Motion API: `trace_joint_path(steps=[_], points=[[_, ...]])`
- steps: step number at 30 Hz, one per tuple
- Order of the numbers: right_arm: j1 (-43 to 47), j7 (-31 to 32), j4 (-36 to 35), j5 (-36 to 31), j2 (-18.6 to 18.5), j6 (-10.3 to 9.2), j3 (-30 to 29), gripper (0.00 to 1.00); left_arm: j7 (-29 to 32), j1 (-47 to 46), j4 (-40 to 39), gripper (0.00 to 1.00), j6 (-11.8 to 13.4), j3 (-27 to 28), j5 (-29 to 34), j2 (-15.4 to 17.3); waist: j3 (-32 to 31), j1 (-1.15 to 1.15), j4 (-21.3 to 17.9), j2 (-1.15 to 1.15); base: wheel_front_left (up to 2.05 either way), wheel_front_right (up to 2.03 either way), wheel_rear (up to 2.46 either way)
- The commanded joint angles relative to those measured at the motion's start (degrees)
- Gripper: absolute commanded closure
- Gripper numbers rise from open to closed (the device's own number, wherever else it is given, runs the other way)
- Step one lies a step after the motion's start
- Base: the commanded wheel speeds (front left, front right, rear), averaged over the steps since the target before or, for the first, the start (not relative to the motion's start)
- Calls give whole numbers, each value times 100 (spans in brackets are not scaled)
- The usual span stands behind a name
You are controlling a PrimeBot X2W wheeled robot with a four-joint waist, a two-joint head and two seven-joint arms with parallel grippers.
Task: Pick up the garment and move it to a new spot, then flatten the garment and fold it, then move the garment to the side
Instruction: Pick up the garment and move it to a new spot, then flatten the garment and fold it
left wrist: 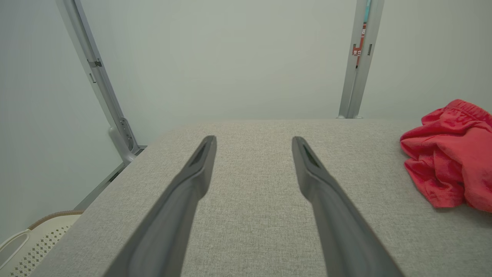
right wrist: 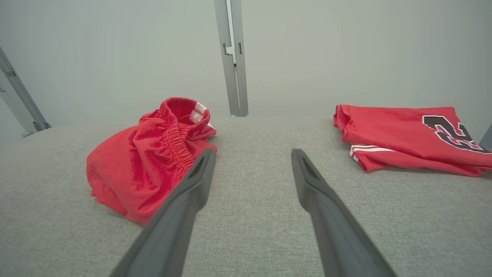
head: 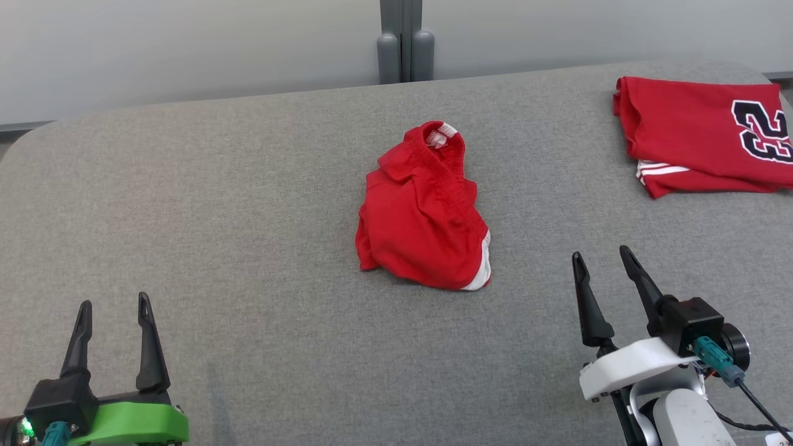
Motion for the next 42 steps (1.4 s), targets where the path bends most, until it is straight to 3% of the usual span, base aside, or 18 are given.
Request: trace_joint_path(steps=[1, 30, 42], points=[[81, -15, 20, -34, -14, -9, -10, 0, 2, 88, 5, 0, -50, 37, 34, -57, -80, 0, 75, 0, 0, 0, 0], [117, -15, 186, 63, -13, -9, 119, 0, 2, 119, 85, 0, -485, 496, 486, -458, -268, 0, 68, 0, 0, 0, 0], [-1201, -14, 628, 92, -123, -9, 650, 0, 2, -153, 51, 0, -576, 519, 561, -540, -27, 0, 179, 0, 0, 0, 0]])
